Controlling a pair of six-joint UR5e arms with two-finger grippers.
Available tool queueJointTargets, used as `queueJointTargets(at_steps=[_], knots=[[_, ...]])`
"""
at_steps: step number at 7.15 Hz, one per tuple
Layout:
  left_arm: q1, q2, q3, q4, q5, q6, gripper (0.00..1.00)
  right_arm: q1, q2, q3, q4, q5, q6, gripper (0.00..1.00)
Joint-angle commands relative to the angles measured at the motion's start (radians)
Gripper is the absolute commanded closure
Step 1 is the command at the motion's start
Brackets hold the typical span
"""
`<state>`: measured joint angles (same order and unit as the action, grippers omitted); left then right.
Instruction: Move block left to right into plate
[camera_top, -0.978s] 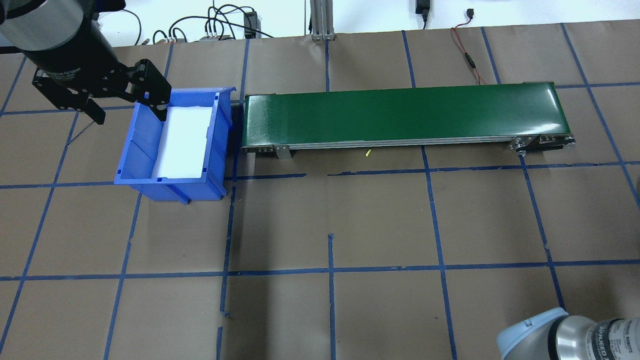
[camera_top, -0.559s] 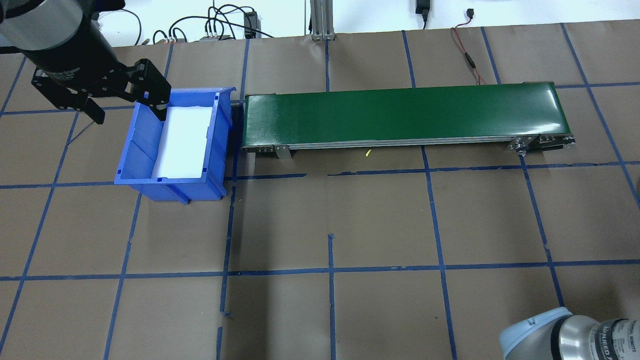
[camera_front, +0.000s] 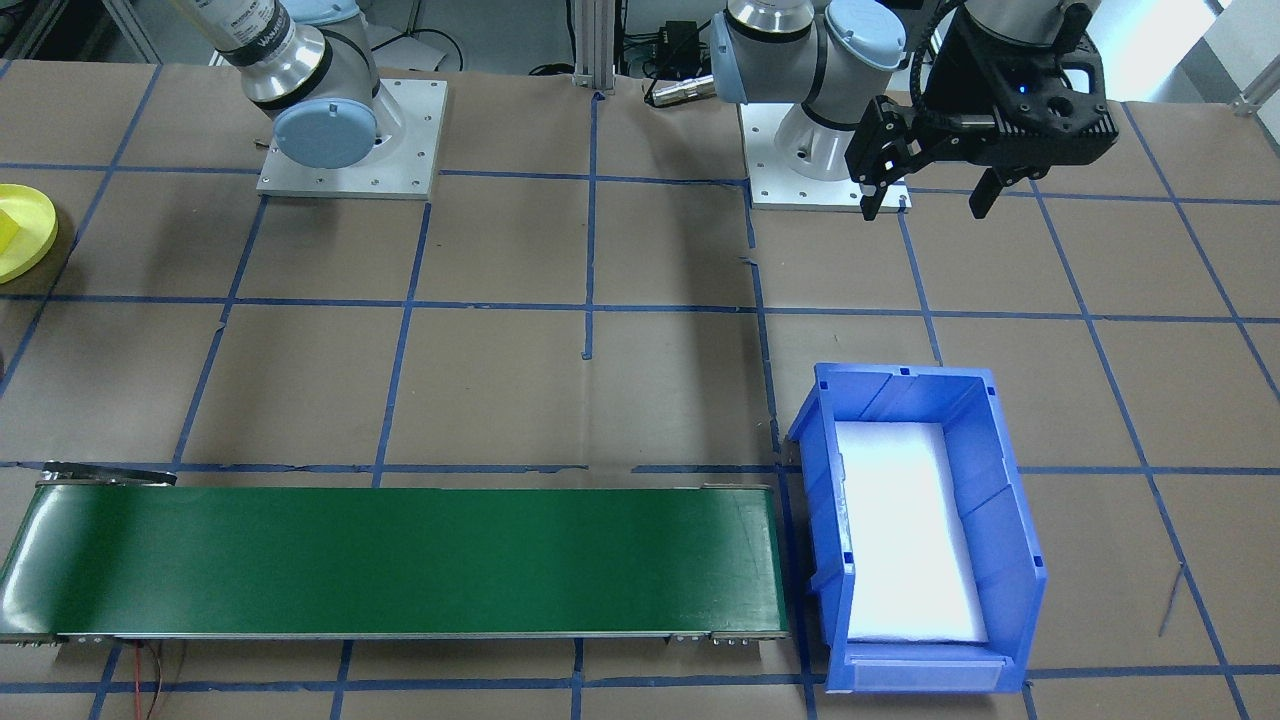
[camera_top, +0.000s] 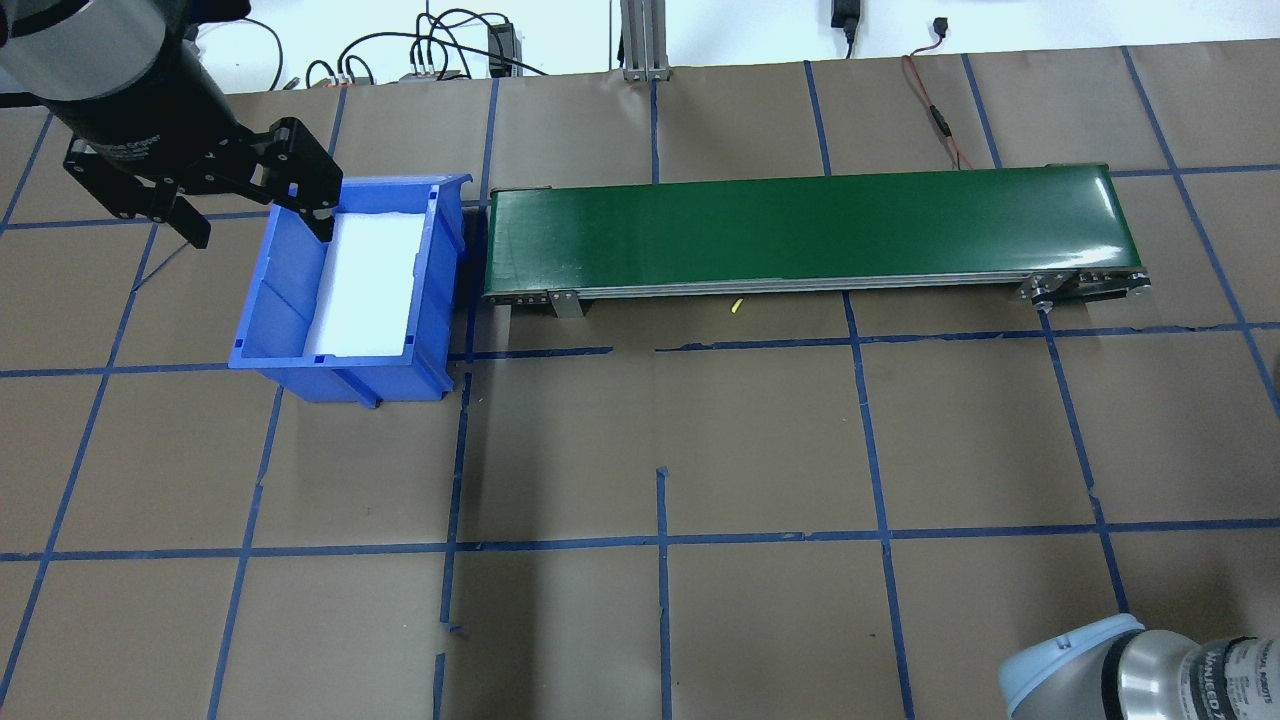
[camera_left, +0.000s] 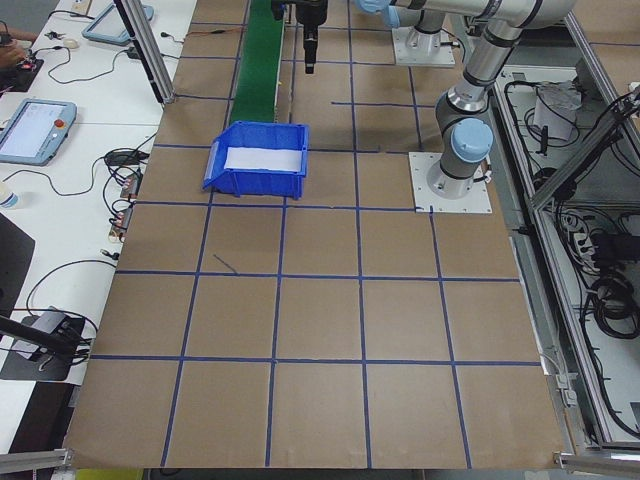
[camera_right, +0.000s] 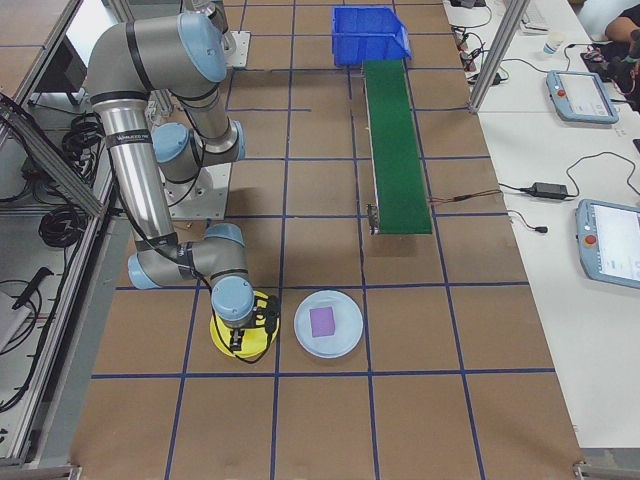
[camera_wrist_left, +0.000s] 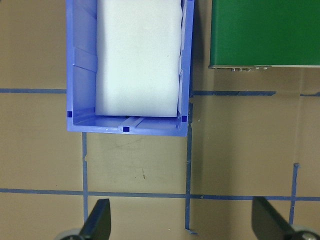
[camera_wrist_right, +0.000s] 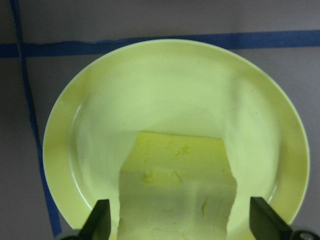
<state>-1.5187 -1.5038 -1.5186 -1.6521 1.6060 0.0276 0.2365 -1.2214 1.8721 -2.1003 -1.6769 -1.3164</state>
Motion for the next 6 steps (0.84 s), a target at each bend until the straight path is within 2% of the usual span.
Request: queueJointTargets(at_steps=[1,2,3,4,6], knots=[[0.000,0.000,-0.002,0.000,0.000,0.000,0.00,0.018,-0.039,-0.115,0.006,0.005,-0.003,0.00],[0.000,0.000,0.000,0.000,0.000,0.000,0.00,0.059,-0.094,-0.141,0.006,0.005,-0.003,0.00],[0.000,0.000,-0.002,0.000,0.002,0.000,0.00,0.125,-0.183,-0.146,0.019,0.022,0.003,0.00],[0.000,0.000,0.000,0.000,0.000,0.000,0.00,0.224,-0.255,-0.148,0.046,0.082,0.009,0.00],[-0.003,0.000,-0.005,0.000,0.000,-0.005,0.00,0.370,-0.312,-0.149,0.065,0.112,0.022,0.00]])
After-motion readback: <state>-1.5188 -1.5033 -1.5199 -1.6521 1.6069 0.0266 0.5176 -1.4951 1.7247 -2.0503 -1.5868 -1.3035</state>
